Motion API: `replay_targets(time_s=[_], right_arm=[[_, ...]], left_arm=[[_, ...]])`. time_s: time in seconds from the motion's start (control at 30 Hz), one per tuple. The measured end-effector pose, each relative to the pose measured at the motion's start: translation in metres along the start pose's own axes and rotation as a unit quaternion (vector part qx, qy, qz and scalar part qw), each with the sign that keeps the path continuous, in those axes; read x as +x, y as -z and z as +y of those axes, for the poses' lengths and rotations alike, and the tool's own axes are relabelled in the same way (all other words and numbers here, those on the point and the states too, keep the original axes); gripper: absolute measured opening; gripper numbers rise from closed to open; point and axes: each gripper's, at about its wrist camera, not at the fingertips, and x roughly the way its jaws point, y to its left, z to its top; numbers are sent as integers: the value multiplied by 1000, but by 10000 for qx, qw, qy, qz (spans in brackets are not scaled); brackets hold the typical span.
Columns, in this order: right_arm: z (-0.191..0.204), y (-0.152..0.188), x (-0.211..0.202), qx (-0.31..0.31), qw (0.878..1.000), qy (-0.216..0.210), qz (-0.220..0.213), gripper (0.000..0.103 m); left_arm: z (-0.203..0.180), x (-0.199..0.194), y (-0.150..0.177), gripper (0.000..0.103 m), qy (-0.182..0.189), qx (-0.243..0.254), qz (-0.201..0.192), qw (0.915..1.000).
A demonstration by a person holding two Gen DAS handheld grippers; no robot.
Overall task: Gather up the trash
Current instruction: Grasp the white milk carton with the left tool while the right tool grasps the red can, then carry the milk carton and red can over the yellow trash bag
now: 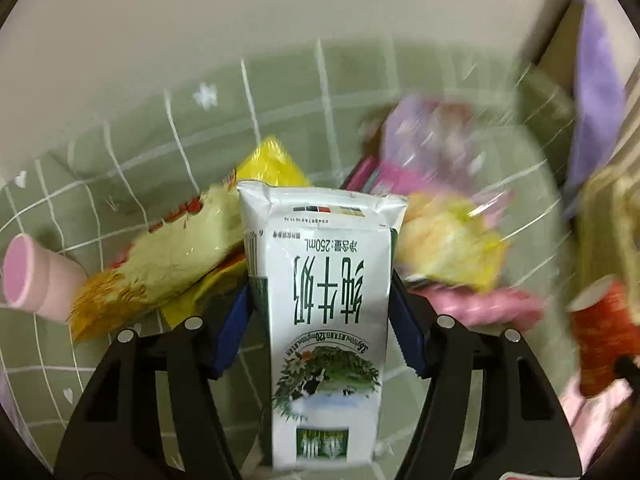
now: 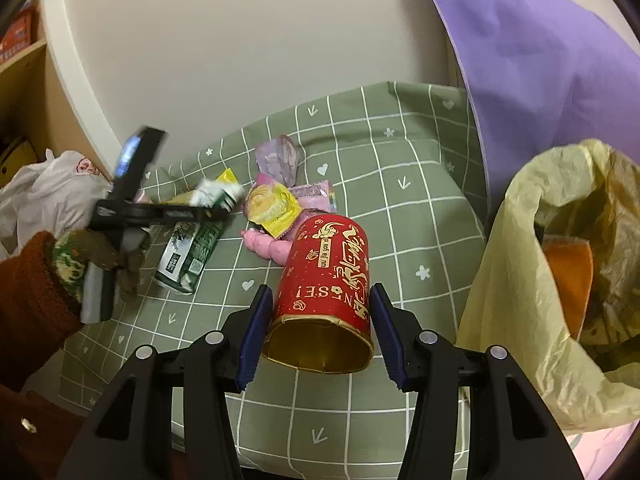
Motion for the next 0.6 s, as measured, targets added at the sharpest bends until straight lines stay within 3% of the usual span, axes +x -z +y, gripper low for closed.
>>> replay_targets(time_s=[0.07, 0.23, 0.6], right_arm=[[1, -2, -4, -40, 10000, 38, -43, 47], [1, -12, -18, -126, 9996, 33, -250, 47], [-23, -34, -97, -120, 9919, 486, -1164, 47]], left_arm=[[-2, -30, 1, 59, 300, -85, -384, 9988], [-16, -93, -6, 58, 634, -54, -1273, 9898], [-97, -177, -30, 58, 1261, 818, -2282, 9619]])
